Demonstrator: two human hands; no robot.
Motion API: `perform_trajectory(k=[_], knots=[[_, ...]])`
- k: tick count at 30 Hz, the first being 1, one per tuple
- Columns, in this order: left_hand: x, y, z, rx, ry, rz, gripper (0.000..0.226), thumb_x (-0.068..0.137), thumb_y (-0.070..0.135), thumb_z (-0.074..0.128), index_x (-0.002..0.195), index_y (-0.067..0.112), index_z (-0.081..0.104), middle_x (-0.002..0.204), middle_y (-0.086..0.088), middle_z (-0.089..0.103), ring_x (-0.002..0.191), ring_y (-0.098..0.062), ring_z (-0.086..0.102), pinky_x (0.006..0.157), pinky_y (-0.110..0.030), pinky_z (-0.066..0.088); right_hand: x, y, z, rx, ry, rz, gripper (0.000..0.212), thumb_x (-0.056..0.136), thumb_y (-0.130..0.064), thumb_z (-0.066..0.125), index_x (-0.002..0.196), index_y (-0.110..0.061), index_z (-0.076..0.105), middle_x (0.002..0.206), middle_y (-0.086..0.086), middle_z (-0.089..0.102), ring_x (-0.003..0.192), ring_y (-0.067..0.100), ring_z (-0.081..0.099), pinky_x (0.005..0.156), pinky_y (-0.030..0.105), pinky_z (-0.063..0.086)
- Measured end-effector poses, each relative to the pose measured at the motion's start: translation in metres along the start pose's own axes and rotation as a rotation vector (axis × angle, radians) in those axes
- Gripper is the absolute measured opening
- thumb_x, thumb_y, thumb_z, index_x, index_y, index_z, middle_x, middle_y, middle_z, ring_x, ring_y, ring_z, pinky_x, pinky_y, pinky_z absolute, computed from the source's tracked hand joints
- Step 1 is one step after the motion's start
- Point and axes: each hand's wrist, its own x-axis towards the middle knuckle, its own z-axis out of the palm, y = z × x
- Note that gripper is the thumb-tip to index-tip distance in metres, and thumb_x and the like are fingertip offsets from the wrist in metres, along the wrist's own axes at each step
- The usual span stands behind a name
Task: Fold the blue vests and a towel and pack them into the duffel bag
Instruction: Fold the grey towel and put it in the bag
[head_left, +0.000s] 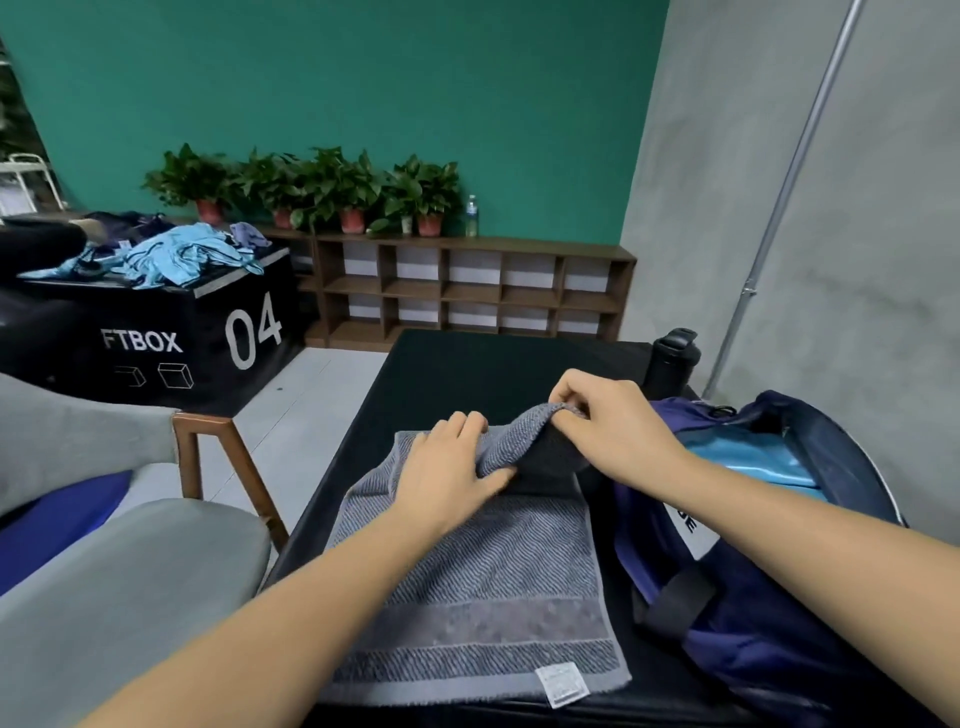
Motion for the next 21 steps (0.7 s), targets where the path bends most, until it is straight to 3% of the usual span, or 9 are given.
perform_trajectory(k=[3, 6, 11, 15, 21], knots=[[0.019, 0.004, -0.017, -0.028, 0.112, -0.020, 0.025, 0.093, 0.045, 0.063, 0.104, 0.026, 0.051, 0.097, 0.009, 0.062, 0.092, -0.022, 0.062, 0.079, -0.040, 0.045, -0.006, 0.002, -0.006, -0.041, 0.002, -0.016, 0.010, 0.096, -0.026, 0.064, 0.090, -0.033, 0.062, 0.078, -0.013, 0.069, 0.076, 0.007, 0.064, 0.069, 0.039, 0.055], [0.030, -0.004, -0.040, -0.026, 0.171, -0.031, 0.020, 0.092, 0.031, 0.067, 0.102, 0.027, 0.051, 0.095, 0.008, 0.065, 0.087, -0.023, 0.062, 0.076, -0.041, 0.049, -0.010, 0.012, -0.012, -0.069, 0.024, -0.033, 0.010, 0.097, -0.027, 0.066, 0.091, -0.033, 0.061, 0.077, -0.012, 0.069, 0.077, 0.008, 0.065, 0.071, 0.042, 0.056], [0.028, -0.036, -0.070, -0.016, 0.172, -0.116, 0.022, 0.088, 0.019, 0.067, 0.095, 0.027, 0.047, 0.083, 0.004, 0.065, 0.077, -0.027, 0.061, 0.062, -0.036, 0.039, -0.017, 0.030, -0.018, -0.115, 0.055, -0.044, 0.013, 0.099, -0.028, 0.069, 0.092, -0.033, 0.060, 0.078, -0.013, 0.068, 0.078, 0.009, 0.064, 0.070, 0.045, 0.056], [0.014, -0.060, -0.098, 0.026, 0.129, -0.146, 0.023, 0.084, 0.017, 0.067, 0.091, 0.024, 0.046, 0.074, 0.001, 0.063, 0.073, -0.032, 0.060, 0.059, -0.039, 0.044, -0.016, 0.040, -0.017, -0.141, 0.027, -0.033, 0.013, 0.099, -0.028, 0.069, 0.090, -0.032, 0.061, 0.082, -0.014, 0.067, 0.082, 0.011, 0.064, 0.074, 0.045, 0.056], [-0.022, -0.080, -0.134, 0.045, -0.007, -0.022, 0.019, 0.080, 0.021, 0.078, 0.087, 0.028, 0.061, 0.084, 0.012, 0.058, 0.077, -0.013, 0.059, 0.066, -0.034, 0.049, -0.028, 0.041, -0.017, -0.136, -0.016, -0.061, 0.011, 0.098, -0.027, 0.072, 0.089, -0.031, 0.065, 0.087, -0.010, 0.064, 0.083, 0.008, 0.060, 0.077, 0.039, 0.050]])
